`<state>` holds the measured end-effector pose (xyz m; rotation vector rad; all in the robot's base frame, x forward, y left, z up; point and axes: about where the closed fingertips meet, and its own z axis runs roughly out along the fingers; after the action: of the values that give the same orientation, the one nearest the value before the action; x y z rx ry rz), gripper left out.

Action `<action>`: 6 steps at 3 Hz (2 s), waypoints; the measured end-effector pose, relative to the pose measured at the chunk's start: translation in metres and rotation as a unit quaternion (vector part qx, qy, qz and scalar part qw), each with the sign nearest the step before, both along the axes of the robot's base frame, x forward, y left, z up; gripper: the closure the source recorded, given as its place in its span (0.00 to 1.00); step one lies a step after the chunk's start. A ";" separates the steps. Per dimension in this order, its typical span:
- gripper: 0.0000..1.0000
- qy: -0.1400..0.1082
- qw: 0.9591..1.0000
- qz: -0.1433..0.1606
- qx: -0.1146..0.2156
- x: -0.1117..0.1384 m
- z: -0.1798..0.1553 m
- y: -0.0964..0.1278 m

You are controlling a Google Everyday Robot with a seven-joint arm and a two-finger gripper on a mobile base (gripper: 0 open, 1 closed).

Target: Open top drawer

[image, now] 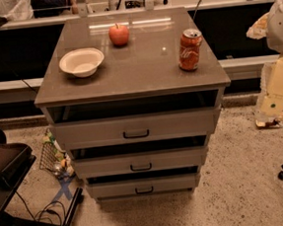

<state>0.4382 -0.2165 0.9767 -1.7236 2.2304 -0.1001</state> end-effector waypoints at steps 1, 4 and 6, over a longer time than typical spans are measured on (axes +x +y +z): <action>0.00 0.000 1.000 0.000 0.000 0.000 0.000 0.000; 0.00 0.007 0.999 0.039 0.029 0.059 -0.079 0.072; 0.00 0.014 0.997 0.033 -0.061 0.041 -0.193 0.102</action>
Offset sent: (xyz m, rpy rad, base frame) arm 0.0487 0.0250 -0.0406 0.0607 0.0142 0.0807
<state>0.4793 -0.1149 0.7837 -1.8722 2.2256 -0.2036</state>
